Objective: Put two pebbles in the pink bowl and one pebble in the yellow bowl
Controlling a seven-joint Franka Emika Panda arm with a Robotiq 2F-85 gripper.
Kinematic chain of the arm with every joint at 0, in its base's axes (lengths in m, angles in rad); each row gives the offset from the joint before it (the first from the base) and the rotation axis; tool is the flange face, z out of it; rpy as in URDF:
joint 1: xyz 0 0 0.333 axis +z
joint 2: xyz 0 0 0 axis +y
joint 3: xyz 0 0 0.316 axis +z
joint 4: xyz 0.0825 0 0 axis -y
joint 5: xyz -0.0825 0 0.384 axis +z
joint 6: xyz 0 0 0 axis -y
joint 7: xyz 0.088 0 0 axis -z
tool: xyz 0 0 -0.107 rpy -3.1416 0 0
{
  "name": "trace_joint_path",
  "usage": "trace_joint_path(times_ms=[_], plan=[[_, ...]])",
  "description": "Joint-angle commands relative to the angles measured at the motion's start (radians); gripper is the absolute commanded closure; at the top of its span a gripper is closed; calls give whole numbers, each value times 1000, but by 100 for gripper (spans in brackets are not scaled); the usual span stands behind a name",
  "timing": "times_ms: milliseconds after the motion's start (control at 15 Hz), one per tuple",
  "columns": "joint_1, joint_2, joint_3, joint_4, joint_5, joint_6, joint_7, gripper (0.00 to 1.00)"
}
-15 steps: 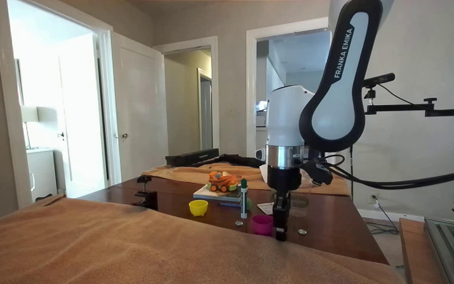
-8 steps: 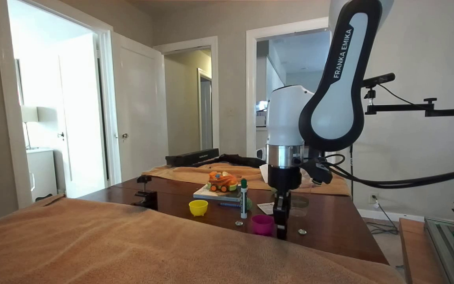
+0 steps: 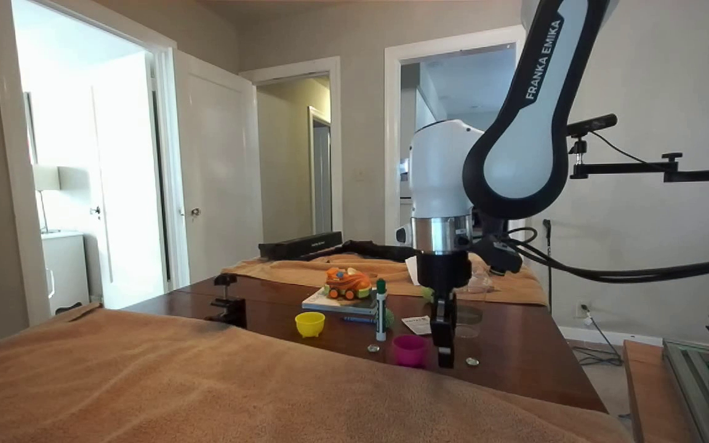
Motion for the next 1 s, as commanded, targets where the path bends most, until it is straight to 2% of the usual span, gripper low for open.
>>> trace_joint_path(times_ms=[0,267,600,933], plan=[[16,-133,42,-23,54,-117,-3,95],[18,-205,46,-13,67,-160,-20,95],[-9,-256,23,-15,18,-131,-3,95],[-36,-217,-13,2,24,-69,-40,95]])
